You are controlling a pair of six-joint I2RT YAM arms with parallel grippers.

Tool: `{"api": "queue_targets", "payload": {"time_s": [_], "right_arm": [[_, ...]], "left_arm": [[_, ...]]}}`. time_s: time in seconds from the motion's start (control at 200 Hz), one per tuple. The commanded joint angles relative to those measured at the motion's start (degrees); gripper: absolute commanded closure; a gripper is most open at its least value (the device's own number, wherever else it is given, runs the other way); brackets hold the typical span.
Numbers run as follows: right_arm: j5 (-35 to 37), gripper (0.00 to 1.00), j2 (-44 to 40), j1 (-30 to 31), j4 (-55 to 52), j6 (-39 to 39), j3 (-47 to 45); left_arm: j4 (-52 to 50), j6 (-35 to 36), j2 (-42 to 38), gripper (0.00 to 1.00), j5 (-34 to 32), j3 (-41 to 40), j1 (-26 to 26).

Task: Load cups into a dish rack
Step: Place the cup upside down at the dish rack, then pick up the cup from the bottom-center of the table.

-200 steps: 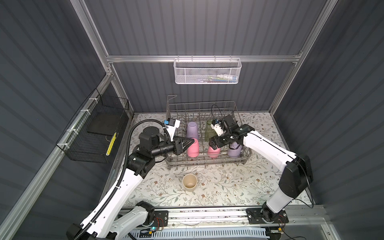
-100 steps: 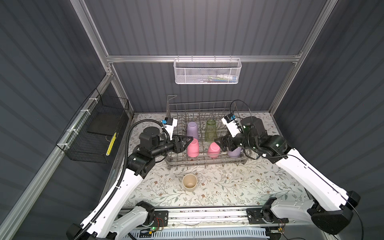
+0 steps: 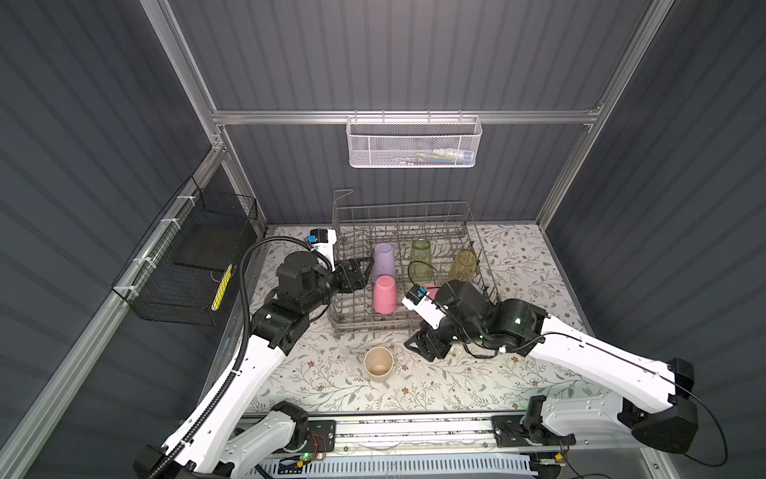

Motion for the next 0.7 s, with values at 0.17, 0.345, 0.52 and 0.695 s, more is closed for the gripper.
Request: {"api": "queue_targets", "payload": {"time_s": [0.17,0.345,0.52,0.695], "right_arm": [[-1.10,0.46,6.00,3.60,2.92,3.43,-2.20],[0.03,0.47,9.76,5.41,4.53,2.34,-2.57],[0.26,0.47,10.62,9.81,7.02,-2.67,-1.95],[0.02,0.46,14.13,11.71,4.38,-7.47,1.40]], "left_arm": [[2.68,-0.81,-0.67,0.16,-3.11,1.47,0.62],[2.47,-0.81,-1.96,0.16,-3.94,0.92,0.56],[1.37,-0.65,-3.39,0.16,-5.24,0.71,0.60],[-1.84,0.81,-4.47,0.16,-7.93,2.36,0.64]]}}
